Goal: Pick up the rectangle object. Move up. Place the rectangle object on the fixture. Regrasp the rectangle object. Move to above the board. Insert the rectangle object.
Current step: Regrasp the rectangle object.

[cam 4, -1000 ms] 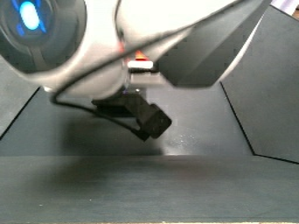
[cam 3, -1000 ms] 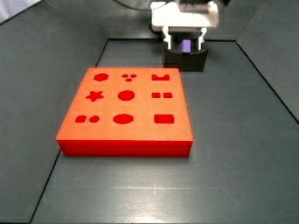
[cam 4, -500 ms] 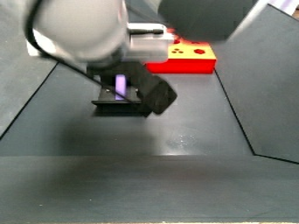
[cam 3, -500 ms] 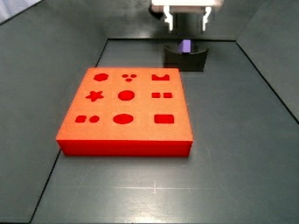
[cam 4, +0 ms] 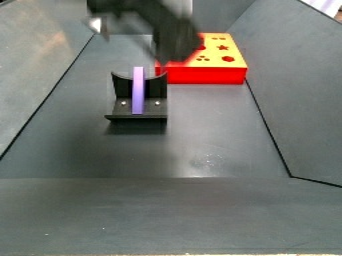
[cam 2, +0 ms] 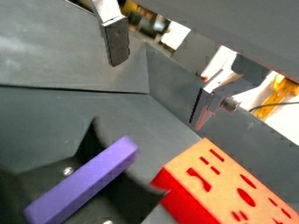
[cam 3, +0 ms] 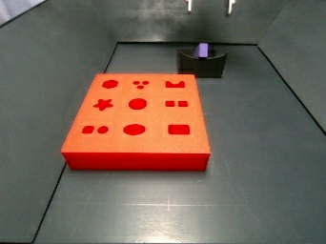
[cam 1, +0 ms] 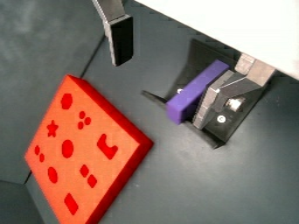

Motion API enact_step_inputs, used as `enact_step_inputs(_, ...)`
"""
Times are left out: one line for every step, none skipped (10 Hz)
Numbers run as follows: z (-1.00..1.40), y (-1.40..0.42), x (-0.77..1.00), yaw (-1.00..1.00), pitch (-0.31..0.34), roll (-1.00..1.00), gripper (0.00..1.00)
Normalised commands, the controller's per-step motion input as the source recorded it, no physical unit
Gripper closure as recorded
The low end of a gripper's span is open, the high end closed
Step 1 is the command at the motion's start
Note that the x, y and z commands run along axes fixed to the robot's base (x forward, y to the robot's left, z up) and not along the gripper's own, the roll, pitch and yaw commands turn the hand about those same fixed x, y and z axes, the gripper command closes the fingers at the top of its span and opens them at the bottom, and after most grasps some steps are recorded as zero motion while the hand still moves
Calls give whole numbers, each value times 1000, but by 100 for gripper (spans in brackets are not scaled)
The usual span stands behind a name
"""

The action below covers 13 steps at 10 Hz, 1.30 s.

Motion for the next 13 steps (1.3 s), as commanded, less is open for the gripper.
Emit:
enact_step_inputs(664, -839, -104, 24, 34, 1000, 0)
enact_step_inputs(444, -663, -67, 24, 33, 1000, 0)
enact_step_inputs(208, -474, -39, 24, 33, 1000, 0)
enact_step_inputs(31, -280, -15, 24, 31, 1000, 0)
enact_step_inputs(34, -37, -11, 25, 32, 1000, 0)
enact_step_inputs(34, 9, -17, 25, 31, 1000, 0)
enact_step_inputs(9, -12, -14, 26, 26, 1000, 0)
enact_step_inputs(9, -16, -21, 27, 22, 1000, 0)
enact_step_inputs(15, -18, -23, 28, 17, 1000, 0)
enact_step_inputs(12, -19, -20, 29, 12, 1000, 0)
enact_step_inputs(6, -19, -16, 30, 8, 1000, 0)
enact_step_inputs(6, -18, -18, 32, 8, 1000, 0)
enact_step_inputs(10, -18, -16, 33, 11, 1000, 0)
